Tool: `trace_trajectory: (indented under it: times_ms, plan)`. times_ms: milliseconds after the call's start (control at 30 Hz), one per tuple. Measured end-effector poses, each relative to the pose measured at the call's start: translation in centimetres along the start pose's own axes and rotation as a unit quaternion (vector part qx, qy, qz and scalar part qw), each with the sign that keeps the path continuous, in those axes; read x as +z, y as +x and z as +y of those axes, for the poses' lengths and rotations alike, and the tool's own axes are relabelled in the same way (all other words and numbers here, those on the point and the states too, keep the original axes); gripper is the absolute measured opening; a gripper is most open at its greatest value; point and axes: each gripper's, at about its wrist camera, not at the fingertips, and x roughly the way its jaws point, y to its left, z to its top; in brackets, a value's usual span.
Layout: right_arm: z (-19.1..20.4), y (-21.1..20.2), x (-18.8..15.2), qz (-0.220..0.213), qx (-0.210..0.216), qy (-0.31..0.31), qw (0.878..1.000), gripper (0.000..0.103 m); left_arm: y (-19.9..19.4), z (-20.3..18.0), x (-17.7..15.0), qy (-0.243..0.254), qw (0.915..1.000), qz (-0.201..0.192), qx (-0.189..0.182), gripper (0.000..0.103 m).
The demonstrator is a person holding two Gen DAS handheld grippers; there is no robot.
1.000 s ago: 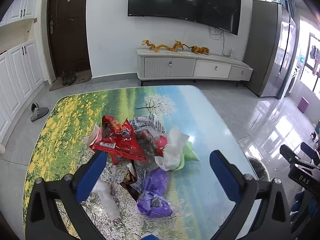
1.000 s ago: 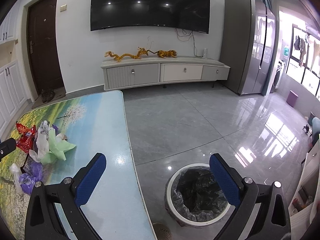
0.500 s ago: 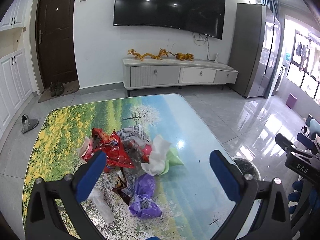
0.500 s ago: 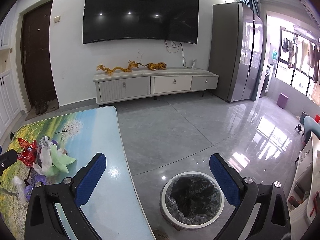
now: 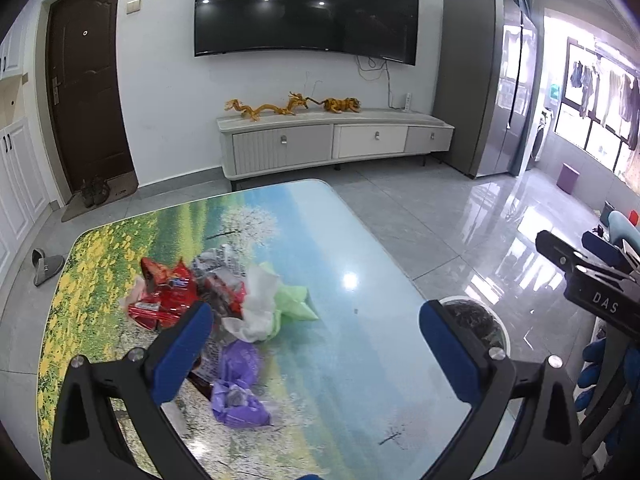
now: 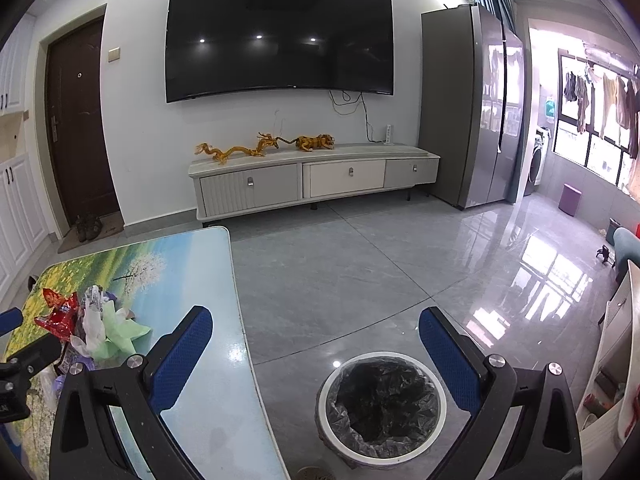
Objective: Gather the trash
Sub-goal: 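Move both tools toward the trash pile on the table, then grasp the clear plastic bag with the left gripper while the right gripper grasps the purple bag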
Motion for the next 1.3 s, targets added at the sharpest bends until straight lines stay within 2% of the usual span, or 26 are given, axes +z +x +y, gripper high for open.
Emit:
trace_trajectory:
  times_ms: [200,400,500,600,733,800,933,1200,1300]
  plan:
    - [-1.9,-0.1,-0.8,0.011,0.000,-0.014,1.000,0.103,0.2,-2.5,-0.9,0.006,1.0000,0.006,0.002,0.103]
    - [-3.4,-0.1,-2.0,0.020,0.017,-0.007,1.000,0.103,0.1,-2.5,-2.1,0.006,0.9992,0.017,0.036,0.103]
    - [-3.1,0.5,-2.4,0.033,0.050,-0.006,0.998,0.103,-0.6,-0.8,-2.7,-0.004,0.9980,0.018,0.060,0.103]
    - [-1.9,1.2,-3.1,0.052,0.113,-0.010,0.992,0.099,-1.5,2.1,-3.3,-0.028,0.9958,0.023,0.084,0.102]
    - [1.6,2.3,-3.7,0.086,0.196,-0.037,0.976,0.090,-2.3,7.7,-4.9,-0.080,0.9891,0.041,0.116,0.091]
    - [3.9,2.9,-4.0,0.105,0.238,-0.052,0.964,0.081,-2.2,10.0,-5.7,-0.104,0.9861,0.055,0.118,0.085]
    - [8.7,4.2,-4.5,0.139,0.307,-0.083,0.938,0.075,-1.2,14.2,-7.5,-0.156,0.9774,0.086,0.113,0.078]
    - [18.0,6.1,-5.8,0.186,0.415,-0.140,0.879,0.071,2.7,17.3,-8.2,-0.204,0.9679,0.122,0.083,0.062]
    - [20.3,6.5,-6.3,0.197,0.434,-0.154,0.865,0.071,4.0,18.0,-8.2,-0.212,0.9651,0.131,0.080,0.056]
